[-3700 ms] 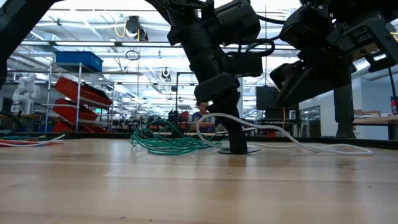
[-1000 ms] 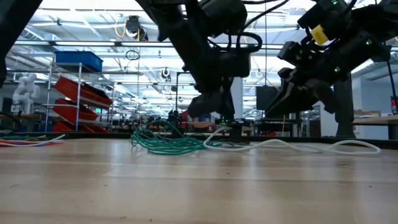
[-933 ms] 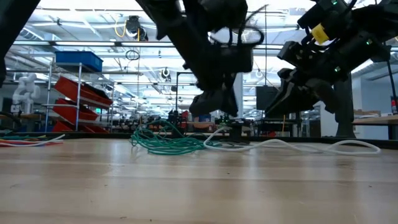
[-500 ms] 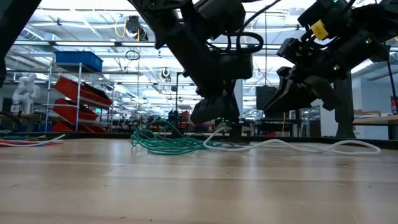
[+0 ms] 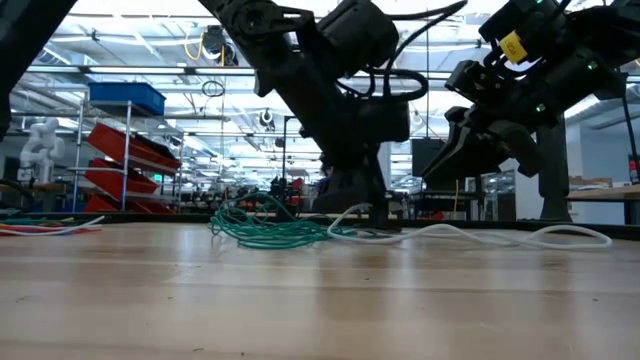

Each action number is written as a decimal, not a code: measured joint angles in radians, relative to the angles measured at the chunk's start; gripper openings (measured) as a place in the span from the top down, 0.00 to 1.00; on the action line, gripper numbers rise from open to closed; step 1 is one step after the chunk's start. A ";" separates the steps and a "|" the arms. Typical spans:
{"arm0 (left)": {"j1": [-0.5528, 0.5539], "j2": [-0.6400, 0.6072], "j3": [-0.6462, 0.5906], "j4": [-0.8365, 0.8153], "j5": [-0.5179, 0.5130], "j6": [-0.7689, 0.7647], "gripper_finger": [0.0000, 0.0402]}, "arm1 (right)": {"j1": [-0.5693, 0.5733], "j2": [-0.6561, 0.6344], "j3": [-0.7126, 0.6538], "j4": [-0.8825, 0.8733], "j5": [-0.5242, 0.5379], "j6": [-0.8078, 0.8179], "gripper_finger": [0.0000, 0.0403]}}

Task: Coil cords
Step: Coil the white wire onto the spool

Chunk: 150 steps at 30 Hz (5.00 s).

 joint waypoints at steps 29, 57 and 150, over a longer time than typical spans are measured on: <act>0.023 -0.064 0.000 0.149 -0.048 -0.010 0.99 | 0.000 0.000 0.001 0.014 -0.284 0.142 0.81; 0.014 -0.302 0.000 0.331 0.006 -0.093 1.00 | 0.157 -0.096 0.001 0.007 0.194 0.020 0.81; -0.101 -0.200 0.000 0.164 -0.059 -0.213 1.00 | 0.071 -0.444 0.001 -0.332 0.212 0.305 1.00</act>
